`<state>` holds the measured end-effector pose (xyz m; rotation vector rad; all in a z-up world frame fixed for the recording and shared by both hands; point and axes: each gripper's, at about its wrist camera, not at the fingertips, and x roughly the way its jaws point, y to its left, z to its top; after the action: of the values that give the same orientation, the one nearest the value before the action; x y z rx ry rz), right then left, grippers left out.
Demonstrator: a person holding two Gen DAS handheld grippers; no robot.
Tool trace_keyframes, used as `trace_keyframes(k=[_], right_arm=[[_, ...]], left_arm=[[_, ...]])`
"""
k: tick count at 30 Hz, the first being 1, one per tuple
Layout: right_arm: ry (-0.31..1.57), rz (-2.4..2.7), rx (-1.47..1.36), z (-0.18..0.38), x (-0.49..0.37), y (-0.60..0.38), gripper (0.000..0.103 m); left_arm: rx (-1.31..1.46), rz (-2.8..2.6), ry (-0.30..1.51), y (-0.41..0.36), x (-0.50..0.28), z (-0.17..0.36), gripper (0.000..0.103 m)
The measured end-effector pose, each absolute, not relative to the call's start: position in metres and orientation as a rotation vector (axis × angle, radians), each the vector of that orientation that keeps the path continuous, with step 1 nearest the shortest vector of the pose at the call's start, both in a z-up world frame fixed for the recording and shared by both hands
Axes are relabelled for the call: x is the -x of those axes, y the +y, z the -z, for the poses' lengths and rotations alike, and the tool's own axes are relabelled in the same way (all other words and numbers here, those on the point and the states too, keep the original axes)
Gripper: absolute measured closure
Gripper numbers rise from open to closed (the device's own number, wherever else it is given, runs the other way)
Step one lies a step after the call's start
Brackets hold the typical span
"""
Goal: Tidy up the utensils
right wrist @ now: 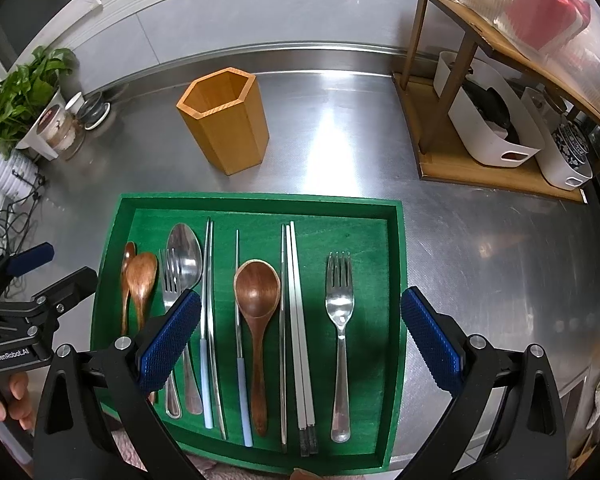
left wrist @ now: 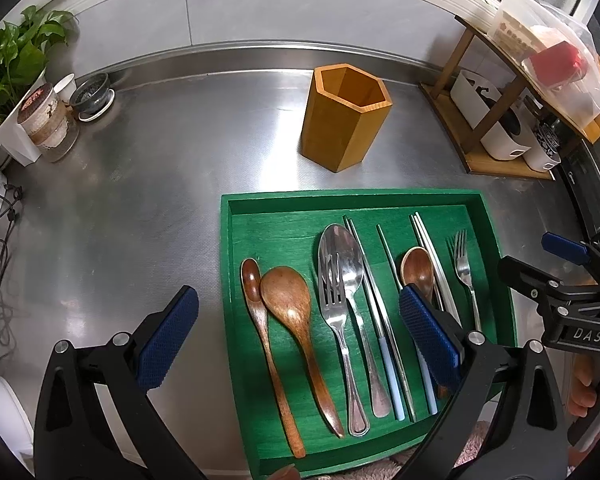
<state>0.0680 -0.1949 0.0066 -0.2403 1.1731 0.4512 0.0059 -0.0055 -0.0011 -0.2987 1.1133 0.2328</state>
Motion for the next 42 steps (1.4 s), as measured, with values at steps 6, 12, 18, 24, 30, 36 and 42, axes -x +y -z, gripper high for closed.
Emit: trace_keyframes(k=[6,12,18,24,30,36,42], right_arm=[[1.172,-0.451,0.24,-0.0067,-0.0677,-0.1947,0.004],[1.172,-0.453,0.24,-0.008,-0.0664,-0.1947,0.004],[1.172,-0.457,0.241,-0.0091,-0.0644,-0.1938,0.004],[1.173,-0.457,0.242,-0.0092,-0.0652,-0.1925,0.004],[1.172,-0.458,0.243,-0.0095,-0.0653,-0.1901,0.004],[1.174,-0.458,0.238,-0.0097,-0.0661,-0.1911,0.004],[1.175,-0.458,0.236,-0.009,-0.0669,-0.1933,0.004]], left_arm=[[0.298,-0.233,1.112,-0.0062,-0.0053,-0.0002,0.008],[0.296,-0.235,1.112,-0.0055,-0.0047,-0.0015,0.008],[0.296,-0.235,1.115,-0.0043,-0.0038,-0.0021,0.008],[0.295,-0.235,1.114,-0.0046,-0.0038,-0.0022,0.008],[0.294,-0.235,1.114,-0.004,-0.0044,-0.002,0.008],[0.294,-0.235,1.115,-0.0037,-0.0044,-0.0018,0.008],[0.292,-0.235,1.119,-0.0034,-0.005,-0.0009,0.008]])
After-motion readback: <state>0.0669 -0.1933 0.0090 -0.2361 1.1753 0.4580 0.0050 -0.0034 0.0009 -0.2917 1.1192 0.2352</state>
